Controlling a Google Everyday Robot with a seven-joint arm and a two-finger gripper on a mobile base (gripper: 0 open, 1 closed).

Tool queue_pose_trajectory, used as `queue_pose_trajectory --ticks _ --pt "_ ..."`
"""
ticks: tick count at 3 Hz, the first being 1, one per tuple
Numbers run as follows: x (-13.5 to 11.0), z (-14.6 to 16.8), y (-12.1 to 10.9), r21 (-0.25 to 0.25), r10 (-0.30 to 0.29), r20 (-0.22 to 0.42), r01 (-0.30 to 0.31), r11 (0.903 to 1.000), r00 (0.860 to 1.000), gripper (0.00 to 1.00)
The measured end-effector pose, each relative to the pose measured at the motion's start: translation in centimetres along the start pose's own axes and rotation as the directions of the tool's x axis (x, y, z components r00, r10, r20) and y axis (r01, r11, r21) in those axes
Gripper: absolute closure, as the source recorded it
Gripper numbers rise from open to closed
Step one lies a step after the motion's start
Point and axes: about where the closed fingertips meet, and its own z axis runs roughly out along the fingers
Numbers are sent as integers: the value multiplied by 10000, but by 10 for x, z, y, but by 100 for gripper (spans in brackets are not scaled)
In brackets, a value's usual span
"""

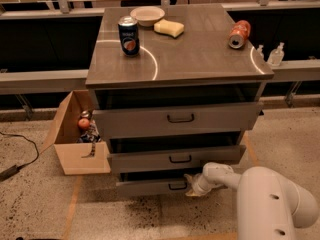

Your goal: Open bottom drawer

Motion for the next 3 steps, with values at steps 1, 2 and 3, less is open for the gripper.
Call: queue_pose_trajectory --ticks 1,2,3 --pt "-3 -7 -1 1 0 -2 0 10000 10000 44" --pt "-5 -13 -3 1 -2 -4 2 10000 10000 20" --pt "-6 -15 -3 1 -4 -6 4 10000 10000 0"
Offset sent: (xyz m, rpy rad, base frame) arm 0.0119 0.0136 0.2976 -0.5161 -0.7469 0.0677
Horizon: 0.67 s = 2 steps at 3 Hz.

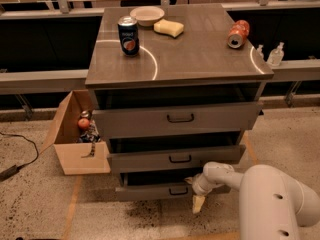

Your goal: Open bottom drawer

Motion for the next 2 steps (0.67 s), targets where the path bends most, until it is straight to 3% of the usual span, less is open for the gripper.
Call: queue_pose_trajectory --ticks 1,2 --pt "-6 -13 -4 342 -252 -375 265 9991 9990 15" --pt "-16 -43 -14 1000 -750 -1189 870 9912 9901 38"
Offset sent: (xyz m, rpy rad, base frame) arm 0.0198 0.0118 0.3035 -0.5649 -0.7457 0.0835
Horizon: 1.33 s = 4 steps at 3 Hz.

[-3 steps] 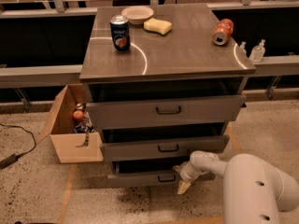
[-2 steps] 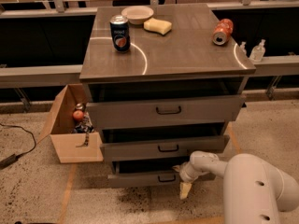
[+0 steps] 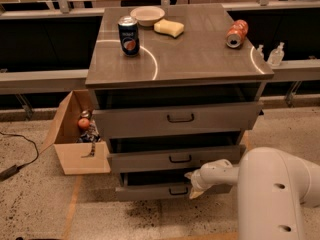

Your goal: Open bottom drawer

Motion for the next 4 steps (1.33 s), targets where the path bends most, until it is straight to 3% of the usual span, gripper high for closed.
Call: queue_pose_trajectory --ticks 1,2,3,4 --pt "-13 -56 -54 908 -1710 -1133 1816 9792 9787 63" --pt "-24 -78 -77 1235 -2374 -1422 2551 9590 9610 92" --pt "6 -110 -102 1836 -2004 -1986 2372 9539 9594 84" --pt "20 -121 -107 2012 -1850 -2197 2300 9522 9579 60"
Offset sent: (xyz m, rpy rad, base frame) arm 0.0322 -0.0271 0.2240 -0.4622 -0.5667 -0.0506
